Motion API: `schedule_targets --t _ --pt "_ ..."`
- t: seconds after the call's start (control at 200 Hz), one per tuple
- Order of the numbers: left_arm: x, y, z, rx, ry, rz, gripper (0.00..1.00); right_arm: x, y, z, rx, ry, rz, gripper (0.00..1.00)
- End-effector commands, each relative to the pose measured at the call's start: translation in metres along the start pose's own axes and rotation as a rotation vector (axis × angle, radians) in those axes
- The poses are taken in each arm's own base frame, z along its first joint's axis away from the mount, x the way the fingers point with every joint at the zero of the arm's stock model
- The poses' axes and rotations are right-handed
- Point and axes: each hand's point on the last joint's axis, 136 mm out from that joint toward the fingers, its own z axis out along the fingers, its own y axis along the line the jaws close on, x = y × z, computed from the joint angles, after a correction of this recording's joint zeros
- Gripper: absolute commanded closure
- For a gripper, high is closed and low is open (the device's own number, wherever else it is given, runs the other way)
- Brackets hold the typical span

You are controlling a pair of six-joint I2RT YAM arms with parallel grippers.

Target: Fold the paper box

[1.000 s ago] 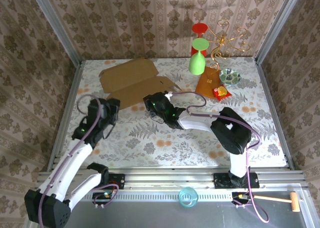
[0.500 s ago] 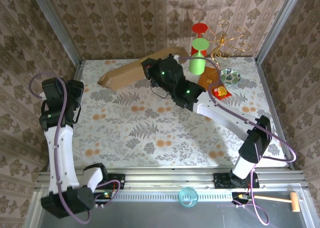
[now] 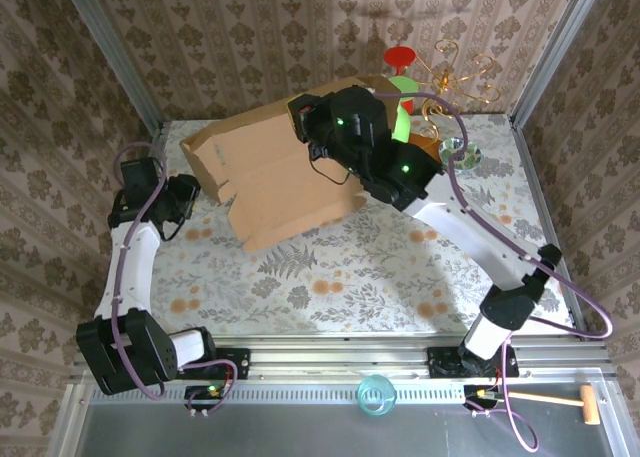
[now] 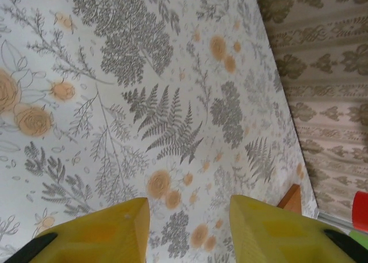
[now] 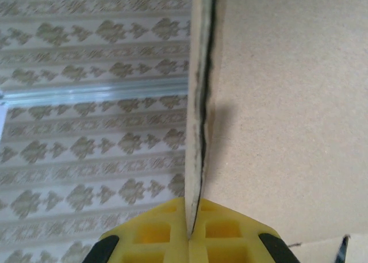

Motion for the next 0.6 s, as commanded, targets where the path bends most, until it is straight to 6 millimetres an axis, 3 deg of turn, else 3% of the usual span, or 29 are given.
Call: schedule_targets --t 0.0,0.135,0.38,0.595 --pt "-0.005 -0.005 -0.024 0.027 -0.034 0.050 0.58 -0.021 -0.060 0.053 0.133 -0.088 0.048 1.00" --pt "-0.003 -0.015 -0.050 0.026 -0.056 0.070 0.55 -0.034 -0.086 0.083 0.170 -0.110 0.056 1.00" --pt "-0.008 -0.092 -0.103 0.164 -0.125 0.144 0.52 -0.036 -0.115 0.100 0.223 -0.115 0.077 1.00" --pt "0.009 -0.137 -0.072 0.207 0.025 0.185 0.48 -0.039 -0.122 0.102 0.237 -0.116 0.089 1.00"
